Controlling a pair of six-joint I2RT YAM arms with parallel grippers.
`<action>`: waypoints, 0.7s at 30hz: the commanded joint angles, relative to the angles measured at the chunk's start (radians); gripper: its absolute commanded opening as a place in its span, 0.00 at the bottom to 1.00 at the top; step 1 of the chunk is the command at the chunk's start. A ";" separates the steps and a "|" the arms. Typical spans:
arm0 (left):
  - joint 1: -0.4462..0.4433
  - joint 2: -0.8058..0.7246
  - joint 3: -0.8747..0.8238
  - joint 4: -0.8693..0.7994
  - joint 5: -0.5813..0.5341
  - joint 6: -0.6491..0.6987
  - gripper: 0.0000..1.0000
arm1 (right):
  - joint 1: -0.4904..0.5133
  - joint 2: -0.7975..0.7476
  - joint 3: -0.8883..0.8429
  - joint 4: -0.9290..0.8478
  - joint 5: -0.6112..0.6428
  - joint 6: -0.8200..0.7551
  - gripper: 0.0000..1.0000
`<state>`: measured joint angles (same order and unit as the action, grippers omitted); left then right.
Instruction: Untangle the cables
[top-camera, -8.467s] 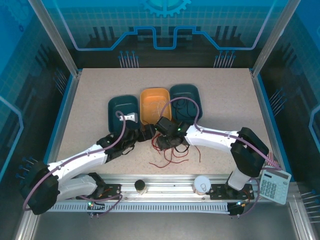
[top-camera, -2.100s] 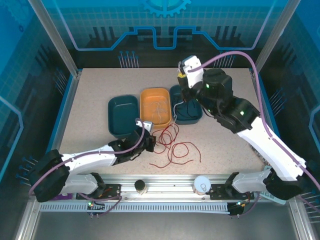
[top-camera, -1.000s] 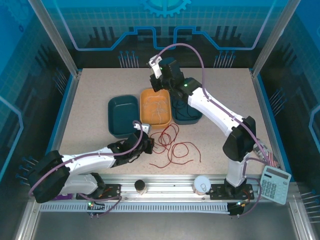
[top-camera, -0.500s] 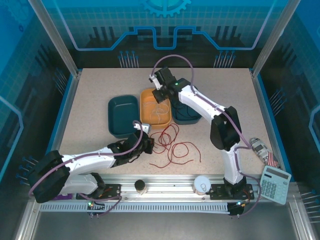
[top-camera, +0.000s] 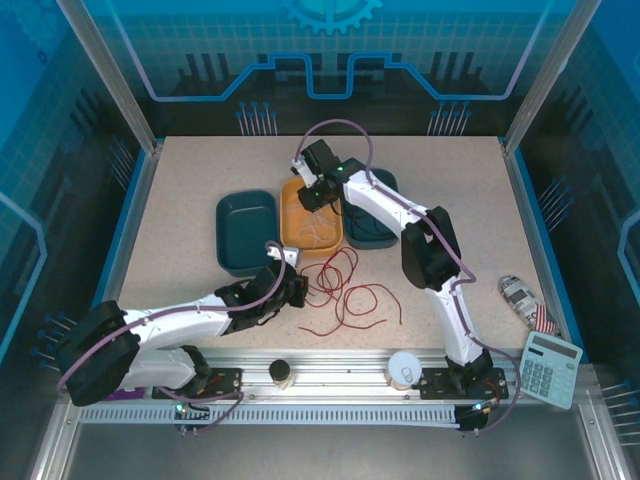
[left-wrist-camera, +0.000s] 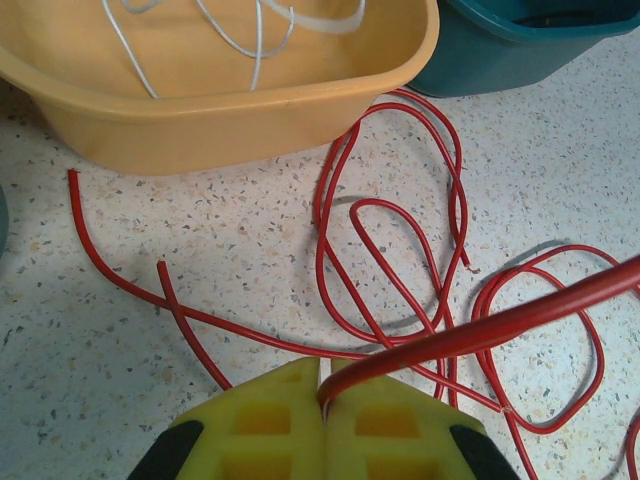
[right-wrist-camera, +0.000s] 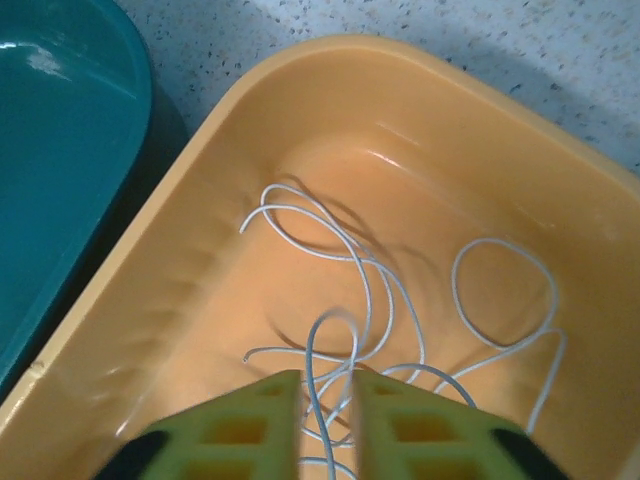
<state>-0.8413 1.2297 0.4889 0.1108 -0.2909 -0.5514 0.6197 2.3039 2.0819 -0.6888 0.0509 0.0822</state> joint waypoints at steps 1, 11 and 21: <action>0.005 0.011 0.020 0.012 -0.007 -0.012 0.01 | -0.015 0.042 0.065 -0.066 -0.042 -0.003 0.34; 0.005 -0.003 0.028 0.012 -0.014 -0.010 0.00 | -0.018 -0.162 -0.043 -0.032 -0.005 0.000 0.65; 0.007 -0.065 0.052 -0.010 -0.023 -0.017 0.00 | -0.029 -0.479 -0.398 0.144 0.071 0.082 1.00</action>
<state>-0.8413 1.2049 0.4976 0.1081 -0.2913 -0.5518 0.6060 1.8793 1.7573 -0.6075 0.0883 0.1211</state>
